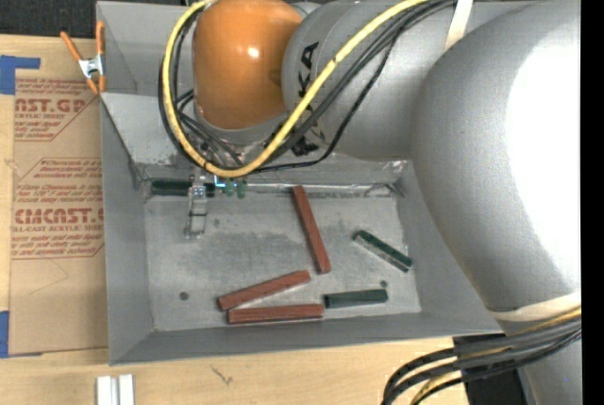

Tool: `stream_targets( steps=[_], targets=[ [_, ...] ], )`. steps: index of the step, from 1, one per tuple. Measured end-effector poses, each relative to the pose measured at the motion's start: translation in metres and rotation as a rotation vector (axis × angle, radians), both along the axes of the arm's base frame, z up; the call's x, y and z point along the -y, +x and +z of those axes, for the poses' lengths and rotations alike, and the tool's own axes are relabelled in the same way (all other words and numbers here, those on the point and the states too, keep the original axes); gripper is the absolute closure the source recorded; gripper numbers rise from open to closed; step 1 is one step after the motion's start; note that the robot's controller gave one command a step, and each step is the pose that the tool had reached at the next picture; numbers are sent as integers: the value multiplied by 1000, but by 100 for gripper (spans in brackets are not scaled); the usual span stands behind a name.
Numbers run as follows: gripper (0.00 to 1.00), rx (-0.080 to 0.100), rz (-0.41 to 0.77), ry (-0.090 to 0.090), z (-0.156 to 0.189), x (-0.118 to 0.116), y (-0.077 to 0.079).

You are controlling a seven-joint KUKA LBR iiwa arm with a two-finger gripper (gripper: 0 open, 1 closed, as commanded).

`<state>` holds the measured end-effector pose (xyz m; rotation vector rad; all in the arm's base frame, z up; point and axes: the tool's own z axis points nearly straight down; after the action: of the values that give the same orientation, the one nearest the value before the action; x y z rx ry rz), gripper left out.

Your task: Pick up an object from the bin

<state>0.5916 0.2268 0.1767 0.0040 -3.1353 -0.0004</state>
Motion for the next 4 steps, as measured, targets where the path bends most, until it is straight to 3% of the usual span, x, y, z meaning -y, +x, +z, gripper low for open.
stream_targets(
  steps=[1,2,3,4],
  targets=[
    [0,8,-2,1,5,1,2],
    [100,5,-298,-1,-76,20,-3],
    [0,6,-298,0,-76,20,-2],
    [0,6,-298,0,-76,20,-2]
  ],
)
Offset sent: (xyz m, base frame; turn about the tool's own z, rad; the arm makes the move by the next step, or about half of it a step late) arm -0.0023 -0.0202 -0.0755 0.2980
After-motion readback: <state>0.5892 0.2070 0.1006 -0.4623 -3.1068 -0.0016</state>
